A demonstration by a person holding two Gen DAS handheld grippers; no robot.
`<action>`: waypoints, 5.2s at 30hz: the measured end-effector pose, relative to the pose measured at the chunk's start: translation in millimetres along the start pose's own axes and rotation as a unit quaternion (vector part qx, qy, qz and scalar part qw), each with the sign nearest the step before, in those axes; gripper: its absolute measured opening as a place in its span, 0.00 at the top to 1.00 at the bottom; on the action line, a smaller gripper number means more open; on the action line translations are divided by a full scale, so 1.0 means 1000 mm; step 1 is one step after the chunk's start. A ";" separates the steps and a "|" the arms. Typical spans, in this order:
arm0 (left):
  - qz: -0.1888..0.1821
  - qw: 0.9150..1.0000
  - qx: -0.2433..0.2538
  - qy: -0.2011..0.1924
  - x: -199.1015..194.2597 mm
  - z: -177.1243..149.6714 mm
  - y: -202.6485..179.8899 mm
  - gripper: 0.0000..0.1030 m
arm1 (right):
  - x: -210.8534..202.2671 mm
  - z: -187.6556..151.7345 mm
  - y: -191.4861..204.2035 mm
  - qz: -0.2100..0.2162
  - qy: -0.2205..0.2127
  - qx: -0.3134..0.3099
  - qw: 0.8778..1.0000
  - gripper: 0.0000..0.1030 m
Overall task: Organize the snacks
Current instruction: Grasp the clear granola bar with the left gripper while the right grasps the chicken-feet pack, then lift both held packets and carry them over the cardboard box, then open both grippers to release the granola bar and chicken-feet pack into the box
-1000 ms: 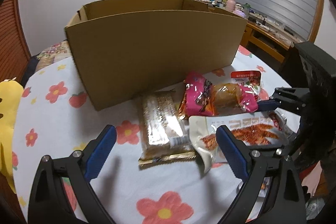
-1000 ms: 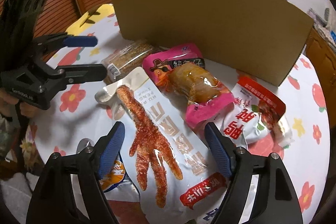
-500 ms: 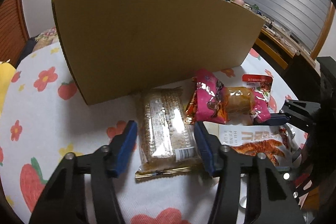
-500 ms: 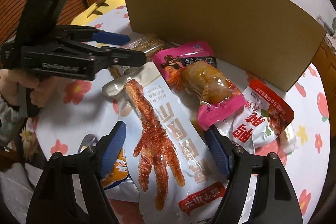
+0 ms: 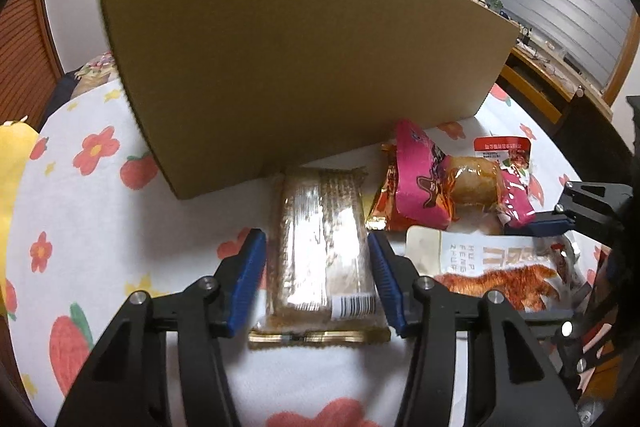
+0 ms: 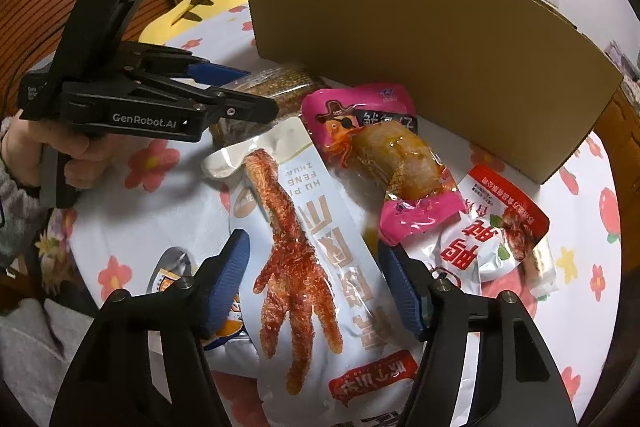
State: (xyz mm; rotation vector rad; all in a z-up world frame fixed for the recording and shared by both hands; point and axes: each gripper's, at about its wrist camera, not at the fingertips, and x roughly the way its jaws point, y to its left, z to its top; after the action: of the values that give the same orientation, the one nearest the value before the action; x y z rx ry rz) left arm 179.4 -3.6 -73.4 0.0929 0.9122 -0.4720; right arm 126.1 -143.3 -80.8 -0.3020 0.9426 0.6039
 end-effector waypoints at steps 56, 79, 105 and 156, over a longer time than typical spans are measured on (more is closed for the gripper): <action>0.019 0.999 -0.018 -0.035 -0.022 -0.017 0.014 0.61 | 0.003 0.019 0.024 0.023 0.003 -0.001 1.000 0.83; 0.006 0.995 -0.018 -0.099 -0.067 -0.009 0.001 0.61 | -0.056 0.017 0.027 -0.016 -0.079 0.005 0.997 0.91; 0.026 0.983 0.016 -0.183 -0.121 0.065 -0.019 0.61 | -0.147 0.056 -0.020 -0.056 -0.177 0.002 0.983 0.91; 0.078 0.995 0.020 -0.062 0.004 0.168 -0.011 0.58 | -0.024 0.152 -0.133 -0.105 -0.121 -0.066 0.985 0.91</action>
State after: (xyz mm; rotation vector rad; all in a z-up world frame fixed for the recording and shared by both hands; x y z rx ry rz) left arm 300.4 -61.2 27.9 0.1679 0.7680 -0.3466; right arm 296.9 -183.1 22.6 -0.4301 0.6292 0.4964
